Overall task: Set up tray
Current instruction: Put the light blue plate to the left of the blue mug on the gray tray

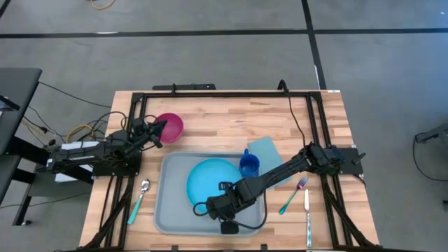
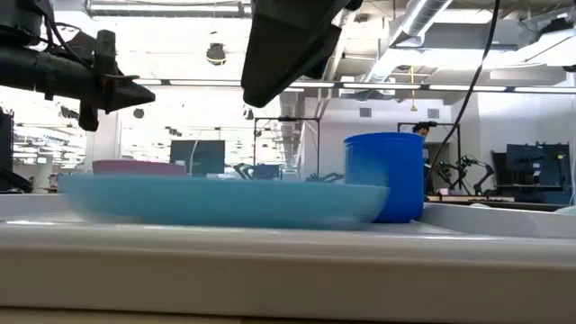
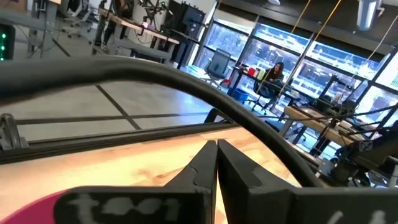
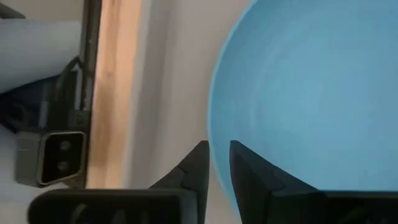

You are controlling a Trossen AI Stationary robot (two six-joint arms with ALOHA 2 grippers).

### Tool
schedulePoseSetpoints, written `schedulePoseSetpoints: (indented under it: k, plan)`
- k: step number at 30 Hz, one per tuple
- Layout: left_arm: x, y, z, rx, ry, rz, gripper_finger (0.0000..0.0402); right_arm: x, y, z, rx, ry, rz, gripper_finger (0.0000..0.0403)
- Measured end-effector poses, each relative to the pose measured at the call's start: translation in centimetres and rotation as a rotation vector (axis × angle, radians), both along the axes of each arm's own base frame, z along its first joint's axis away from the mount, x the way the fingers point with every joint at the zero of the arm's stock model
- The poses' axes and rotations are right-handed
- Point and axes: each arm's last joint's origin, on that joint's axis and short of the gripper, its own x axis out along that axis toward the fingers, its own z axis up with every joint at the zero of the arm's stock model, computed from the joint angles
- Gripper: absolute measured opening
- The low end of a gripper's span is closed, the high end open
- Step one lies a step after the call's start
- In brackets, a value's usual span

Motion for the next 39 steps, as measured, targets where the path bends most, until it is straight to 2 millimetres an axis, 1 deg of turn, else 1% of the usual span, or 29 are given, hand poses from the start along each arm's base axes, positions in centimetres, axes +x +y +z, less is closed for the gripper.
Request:
schedulePoseSetpoints:
  k: [4, 9, 13, 16, 19, 23, 25, 28, 30, 32, 34, 36, 39]
  plan:
    - [0.0, 0.0, 0.0, -0.001, 0.002, -0.001, 0.0000, 0.0, 0.7, -0.2, 0.020, -0.025, -0.035, 0.0072]
    - [0.0, 0.0, 0.0, -0.001, 0.002, -0.004, 0.0000, -0.1, 1.0, -0.2, 0.020, -0.028, -0.098, 0.0077]
    - [0.0, 0.0, 0.0, -0.001, 0.003, -0.004, 0.0000, -0.1, 0.9, -0.2, -0.045, -0.065, -0.114, 0.0077]
    - [0.0, 0.0, 0.0, -0.001, 0.004, -0.004, 0.0000, 0.1, 0.6, -0.2, -0.110, -0.104, -0.191, 0.0076]
    - [0.0, 0.0, 0.0, -0.002, 0.004, -0.004, 0.0000, 0.5, 0.0, -0.1, -0.106, -0.131, -0.281, 0.0062]
    - [0.0, 0.0, -0.1, -0.002, 0.005, -0.005, 0.0000, 0.7, -0.5, -0.1, -0.101, -0.125, -0.304, 0.0020]
    - [0.0, 0.0, -0.1, -0.002, 0.005, -0.004, 0.0000, 0.9, -0.4, -1.2, -0.097, -0.100, -0.340, 0.0006]
    - [0.0, 0.0, -0.1, -0.002, 0.005, -0.006, 0.0000, 0.6, -0.4, -2.8, -0.115, -0.028, -0.394, 0.0007]
    - [0.0, 0.0, -0.1, -0.002, 0.005, -0.006, 0.0000, 1.2, 0.1, -3.5, -0.079, -0.042, -0.415, 0.0003]
    - [0.0, 0.0, -0.1, -0.002, 0.005, -0.006, 0.0000, 0.6, 0.0, -4.5, -0.112, 0.032, -0.417, 0.0002]
    - [0.0, 0.0, -0.1, -0.002, 0.006, -0.006, 0.0000, 1.0, 0.5, -5.9, -0.095, 0.029, -0.419, 0.0003]
    - [0.0, 0.0, -0.1, -0.002, 0.006, -0.005, 0.0000, 0.7, 0.3, -6.1, -0.117, 0.064, -0.422, 0.0001]
    - [0.0, 0.0, -0.1, -0.002, 0.007, -0.006, 0.0000, 0.8, 0.5, -5.7, -0.086, 0.059, -0.436, 0.0001]
